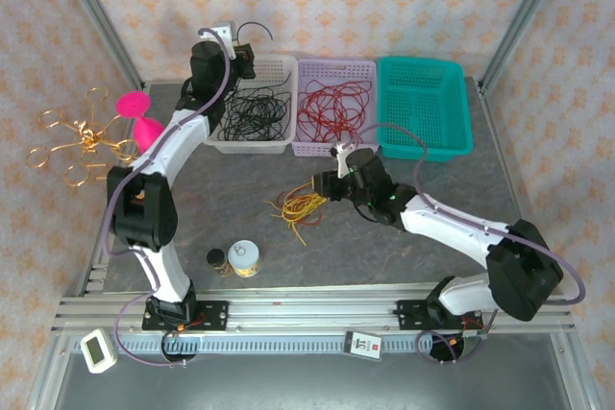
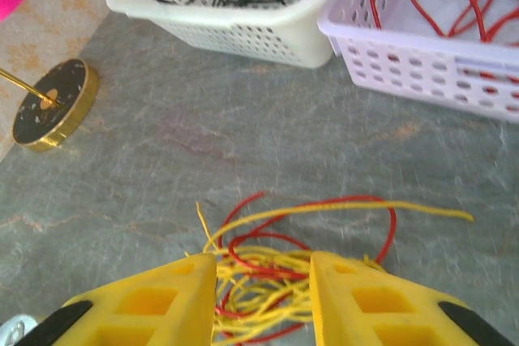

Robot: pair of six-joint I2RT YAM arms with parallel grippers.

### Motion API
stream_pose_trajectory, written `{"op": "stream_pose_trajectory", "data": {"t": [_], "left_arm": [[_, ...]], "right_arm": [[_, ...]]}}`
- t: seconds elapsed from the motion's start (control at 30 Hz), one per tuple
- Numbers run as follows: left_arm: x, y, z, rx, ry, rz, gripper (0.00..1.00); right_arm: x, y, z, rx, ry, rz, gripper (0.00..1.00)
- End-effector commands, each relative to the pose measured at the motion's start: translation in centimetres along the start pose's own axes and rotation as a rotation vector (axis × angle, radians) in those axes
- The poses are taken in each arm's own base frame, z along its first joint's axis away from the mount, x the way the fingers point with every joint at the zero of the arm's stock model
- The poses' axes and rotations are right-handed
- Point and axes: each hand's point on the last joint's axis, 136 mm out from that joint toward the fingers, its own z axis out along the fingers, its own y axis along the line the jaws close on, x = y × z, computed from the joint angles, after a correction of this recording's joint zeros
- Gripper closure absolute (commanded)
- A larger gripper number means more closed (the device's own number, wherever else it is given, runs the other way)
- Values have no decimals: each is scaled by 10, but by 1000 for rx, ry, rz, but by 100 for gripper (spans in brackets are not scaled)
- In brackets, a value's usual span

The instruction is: Untangle the cables

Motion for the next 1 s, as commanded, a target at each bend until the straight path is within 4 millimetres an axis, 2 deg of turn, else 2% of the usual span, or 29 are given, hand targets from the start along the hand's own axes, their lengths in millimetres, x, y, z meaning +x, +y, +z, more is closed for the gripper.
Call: {"op": "stream_pose_trajectory", "data": {"t": [0.0, 0.03, 0.1, 0.17, 0.23, 0.27, 0.33, 0.5, 0.6, 0.73, 0.83, 0.97], "left_arm": [[24, 21, 20, -12, -9, -75, 100], [46, 27, 29, -17, 30, -88, 100], [72, 34, 38, -16, 80, -107, 99], [95, 40, 43, -20, 123, -120, 85], [106, 44, 43, -29, 145, -123, 72], [108, 46, 41, -35, 151, -123, 65], [106, 46, 37, -39, 155, -111, 64], [81, 41, 17, -59, 147, -57, 52], [56, 30, -7, -49, 113, -39, 48], [51, 19, -54, -15, 86, -73, 48], [60, 10, -93, 23, 77, -112, 48], [87, -11, -138, 88, 133, -122, 48]], "right_arm": [[38, -19, -10, 62, 108, 79, 67], [44, -21, -11, 64, 118, 103, 68], [57, -22, -11, 49, 142, 141, 71], [70, -22, -7, 25, 162, 176, 73], [78, -22, -2, 8, 177, 200, 75], [82, -21, 2, -1, 188, 202, 76], [85, -22, 9, -2, 191, 206, 77], [90, -20, 23, -2, 221, 199, 78], [95, -18, 28, 4, 241, 196, 78], [104, -27, 36, 74, 258, 262, 78], [107, -29, 42, 96, 267, 340, 76], [118, -36, 45, 168, 301, 422, 73]]}}
